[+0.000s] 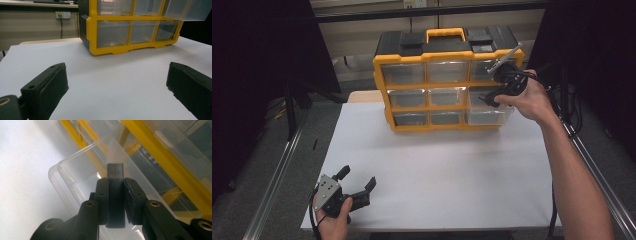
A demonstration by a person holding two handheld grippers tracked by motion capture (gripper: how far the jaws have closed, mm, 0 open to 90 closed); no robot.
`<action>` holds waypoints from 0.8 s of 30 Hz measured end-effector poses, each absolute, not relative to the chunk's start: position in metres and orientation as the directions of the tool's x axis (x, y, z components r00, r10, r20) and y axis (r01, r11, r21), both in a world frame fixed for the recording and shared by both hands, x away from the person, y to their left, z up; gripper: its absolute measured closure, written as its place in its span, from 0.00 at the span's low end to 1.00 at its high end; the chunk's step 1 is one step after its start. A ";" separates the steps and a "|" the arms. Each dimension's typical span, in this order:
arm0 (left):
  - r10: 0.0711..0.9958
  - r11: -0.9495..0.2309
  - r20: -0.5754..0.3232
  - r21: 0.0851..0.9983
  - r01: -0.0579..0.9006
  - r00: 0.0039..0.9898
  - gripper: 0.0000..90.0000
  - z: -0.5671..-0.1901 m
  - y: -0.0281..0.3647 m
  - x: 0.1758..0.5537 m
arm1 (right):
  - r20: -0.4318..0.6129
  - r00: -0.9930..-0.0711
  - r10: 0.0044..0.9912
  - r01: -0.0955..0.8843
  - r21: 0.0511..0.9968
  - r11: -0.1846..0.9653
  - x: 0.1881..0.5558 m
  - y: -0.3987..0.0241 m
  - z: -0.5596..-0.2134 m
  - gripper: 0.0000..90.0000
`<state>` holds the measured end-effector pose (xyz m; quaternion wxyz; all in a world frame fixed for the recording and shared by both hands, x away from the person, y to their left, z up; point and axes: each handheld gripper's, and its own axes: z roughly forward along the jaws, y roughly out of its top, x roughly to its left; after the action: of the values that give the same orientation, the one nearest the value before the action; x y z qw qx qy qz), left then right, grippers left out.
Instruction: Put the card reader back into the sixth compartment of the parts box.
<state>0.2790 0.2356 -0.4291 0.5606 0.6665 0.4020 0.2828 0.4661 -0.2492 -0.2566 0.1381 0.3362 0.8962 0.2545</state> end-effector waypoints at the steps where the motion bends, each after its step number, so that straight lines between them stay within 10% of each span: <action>1: 0.853 -0.049 -0.073 0.975 0.218 0.517 0.04 -0.429 0.236 0.279 | -0.084 -0.733 0.676 0.533 0.546 0.646 0.466 -0.249 -0.258 0.82; 24: 0.859 -0.042 -0.080 0.973 0.226 0.506 0.04 -0.429 0.235 0.282 | -0.078 -0.615 0.784 0.492 0.739 0.460 0.450 -0.261 -0.260 0.23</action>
<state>0.2815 0.2351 -0.4289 0.5589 0.6638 0.4083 0.2832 0.4501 -0.2610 -0.2603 0.2094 0.3854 0.8283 0.3486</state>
